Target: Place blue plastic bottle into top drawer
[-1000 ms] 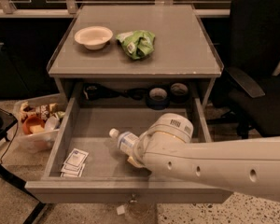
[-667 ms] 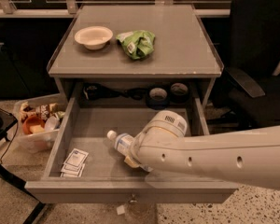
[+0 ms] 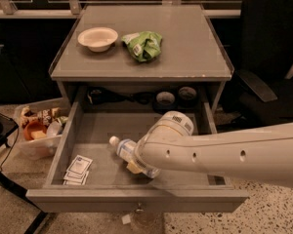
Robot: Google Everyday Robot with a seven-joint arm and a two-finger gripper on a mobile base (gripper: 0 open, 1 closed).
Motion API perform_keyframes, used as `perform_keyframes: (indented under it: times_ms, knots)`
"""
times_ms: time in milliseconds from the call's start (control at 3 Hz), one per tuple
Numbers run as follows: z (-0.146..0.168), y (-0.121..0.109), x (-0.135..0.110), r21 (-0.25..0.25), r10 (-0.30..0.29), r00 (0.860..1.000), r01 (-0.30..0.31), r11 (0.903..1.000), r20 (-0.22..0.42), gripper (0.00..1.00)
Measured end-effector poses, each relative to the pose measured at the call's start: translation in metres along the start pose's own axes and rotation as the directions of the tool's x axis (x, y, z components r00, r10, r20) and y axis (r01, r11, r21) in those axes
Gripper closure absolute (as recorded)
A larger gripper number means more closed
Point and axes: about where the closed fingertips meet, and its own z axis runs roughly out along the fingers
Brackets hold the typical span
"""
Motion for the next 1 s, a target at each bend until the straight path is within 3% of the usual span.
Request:
perform_keyframes:
  times_ms: [333, 667, 1000]
  knots:
    - [0.0044, 0.0002, -0.0016, -0.044, 0.027, 1.0, -0.026, 0.9987, 0.007, 0.12]
    - [0.0074, -0.0018, 0.0009, -0.079, 0.07, 0.997, -0.069, 0.9945, 0.011, 0.0]
    - [0.0074, -0.0019, 0.0009, -0.08, 0.07, 0.997, -0.069, 0.9944, 0.011, 0.0]
